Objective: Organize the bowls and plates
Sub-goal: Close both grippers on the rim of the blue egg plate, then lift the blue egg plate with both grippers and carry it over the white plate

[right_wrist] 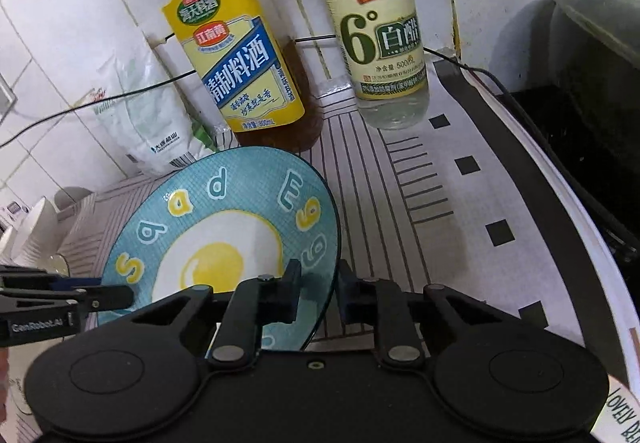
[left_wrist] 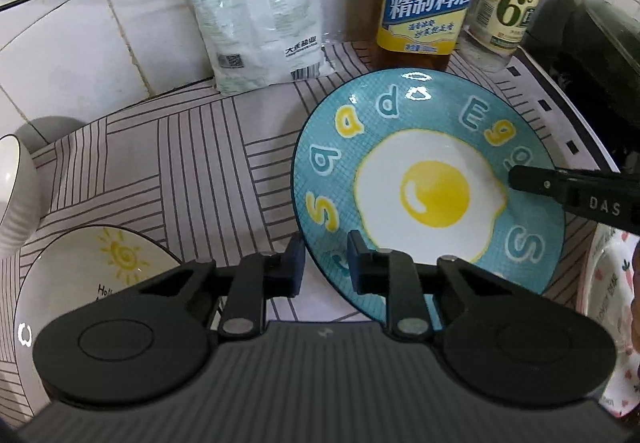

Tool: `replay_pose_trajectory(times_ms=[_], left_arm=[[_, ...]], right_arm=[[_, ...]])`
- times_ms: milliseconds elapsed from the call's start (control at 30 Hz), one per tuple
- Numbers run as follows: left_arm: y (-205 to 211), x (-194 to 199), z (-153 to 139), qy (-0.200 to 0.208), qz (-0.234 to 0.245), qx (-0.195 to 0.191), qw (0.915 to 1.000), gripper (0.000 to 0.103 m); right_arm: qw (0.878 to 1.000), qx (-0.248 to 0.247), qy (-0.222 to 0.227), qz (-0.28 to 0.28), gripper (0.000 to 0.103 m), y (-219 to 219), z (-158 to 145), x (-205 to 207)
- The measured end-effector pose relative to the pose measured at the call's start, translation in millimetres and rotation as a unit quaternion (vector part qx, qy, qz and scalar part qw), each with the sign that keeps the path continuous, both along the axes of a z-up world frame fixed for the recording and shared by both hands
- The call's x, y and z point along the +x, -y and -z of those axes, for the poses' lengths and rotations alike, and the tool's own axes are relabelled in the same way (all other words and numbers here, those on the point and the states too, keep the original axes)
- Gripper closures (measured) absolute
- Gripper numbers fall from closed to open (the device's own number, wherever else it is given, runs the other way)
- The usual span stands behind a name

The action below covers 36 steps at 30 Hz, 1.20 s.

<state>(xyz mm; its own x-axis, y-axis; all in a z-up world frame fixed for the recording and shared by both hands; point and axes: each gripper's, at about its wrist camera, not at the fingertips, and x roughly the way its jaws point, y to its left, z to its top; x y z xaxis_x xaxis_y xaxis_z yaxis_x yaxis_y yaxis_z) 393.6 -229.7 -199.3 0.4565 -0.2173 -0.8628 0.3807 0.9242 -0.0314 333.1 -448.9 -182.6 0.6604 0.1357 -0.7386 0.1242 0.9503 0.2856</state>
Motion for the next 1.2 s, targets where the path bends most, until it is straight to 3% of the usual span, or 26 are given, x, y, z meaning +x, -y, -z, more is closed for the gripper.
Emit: replay_pose_trajectory(times_ms=[233,400,633,767,1200], left_arm=[[-2.9,7.1,3.5,-0.013,-0.033,-0.026,0.9990,0.079],[-6.9,6.1,5.4,-0.020,-0.047,-0.037,0.9980,0.079],[-23.1,-5.8,-3.3,-0.030,-0.003,-0.052,0.9982,0.079],[-27.7,-20.4,-15.2,-0.003,0.008,-0.045,0.9990,0.079],[-60.1,-64.2,-61.4,0.014,0.027,-0.028,0.9991,0.079]], right_arm=[[1.000,0.025,0.007,0.005,0.082,5.7,4.5,2.1],[0.998,0.058,0.016,0.014,0.089,12.4,-1.8,-3.3],[0.999,0.043,0.021,-0.005,0.089,4.4,-11.6,-11.0],[0.998,0.050,0.026,-0.013,0.089,0.1,-17.9,-18.0],[0.996,0.067,0.046,-0.035,0.088,-25.8,-48.5,-56.6]])
